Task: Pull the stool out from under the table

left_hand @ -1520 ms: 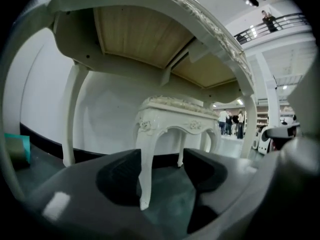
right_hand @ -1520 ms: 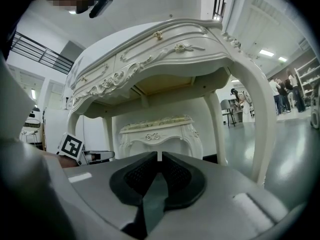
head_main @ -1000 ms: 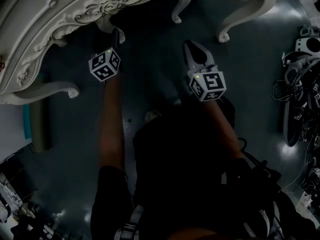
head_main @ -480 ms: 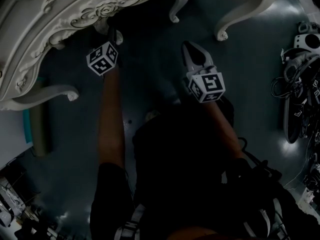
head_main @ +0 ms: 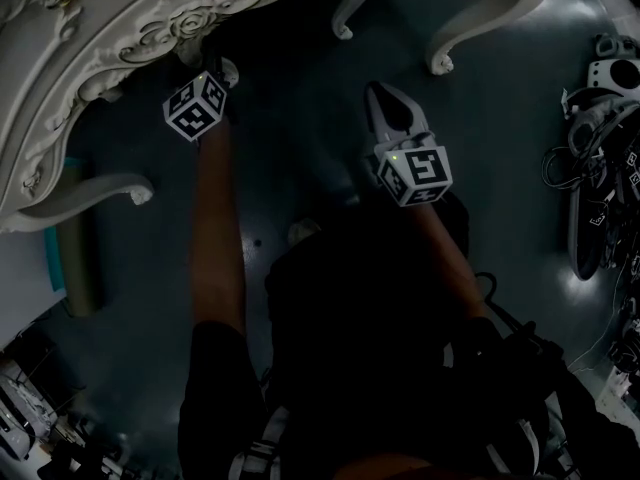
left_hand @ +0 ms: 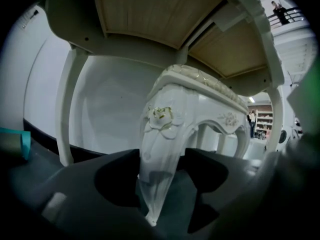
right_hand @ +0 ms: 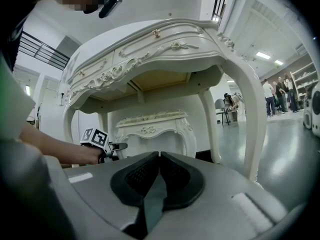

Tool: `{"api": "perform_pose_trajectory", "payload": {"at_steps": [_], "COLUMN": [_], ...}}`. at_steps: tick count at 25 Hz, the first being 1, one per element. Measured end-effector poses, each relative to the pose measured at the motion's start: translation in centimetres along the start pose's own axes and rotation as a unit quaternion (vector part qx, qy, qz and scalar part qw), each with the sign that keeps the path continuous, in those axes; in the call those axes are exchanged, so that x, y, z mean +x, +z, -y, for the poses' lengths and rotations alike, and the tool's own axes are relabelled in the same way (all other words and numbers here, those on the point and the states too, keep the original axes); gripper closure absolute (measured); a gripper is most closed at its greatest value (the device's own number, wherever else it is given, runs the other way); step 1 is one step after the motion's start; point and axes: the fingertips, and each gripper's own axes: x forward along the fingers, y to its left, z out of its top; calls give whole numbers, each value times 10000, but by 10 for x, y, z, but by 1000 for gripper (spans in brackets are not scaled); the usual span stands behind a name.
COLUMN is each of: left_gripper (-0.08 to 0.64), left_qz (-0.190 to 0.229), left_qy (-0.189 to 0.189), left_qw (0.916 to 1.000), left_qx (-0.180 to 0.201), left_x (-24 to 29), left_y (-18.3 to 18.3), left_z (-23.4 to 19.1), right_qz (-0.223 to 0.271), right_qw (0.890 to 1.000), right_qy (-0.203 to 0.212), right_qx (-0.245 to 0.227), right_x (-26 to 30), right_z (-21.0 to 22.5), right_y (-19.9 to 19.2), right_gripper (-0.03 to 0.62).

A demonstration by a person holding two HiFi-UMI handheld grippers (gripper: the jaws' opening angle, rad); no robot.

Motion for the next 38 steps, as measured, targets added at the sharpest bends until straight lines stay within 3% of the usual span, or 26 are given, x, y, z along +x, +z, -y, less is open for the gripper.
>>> {"api": "perform_pose_trajectory", "payload": {"at_steps": [1, 7, 38], "left_gripper": [301, 327, 337], "left_qz": [-14, -136, -140], "left_qy": [71, 108, -23], "left_qw": [10000, 9994, 9989], "left_qx": [-18, 315, 451], "left_x": [0, 0, -71], "left_y": [1, -1, -20], "left_z": [-2, -4, 2], "right_qz": [-6, 5, 105], "right_qw": [10000, 10000, 9999], "right_qy": [-10, -49, -14], "right_qx": [9, 13, 87], "right_x": [-1, -1, -11], "right_z": [1, 5, -3], "right_y": [-1, -2, -2], "right_gripper": [577, 578, 586]}}
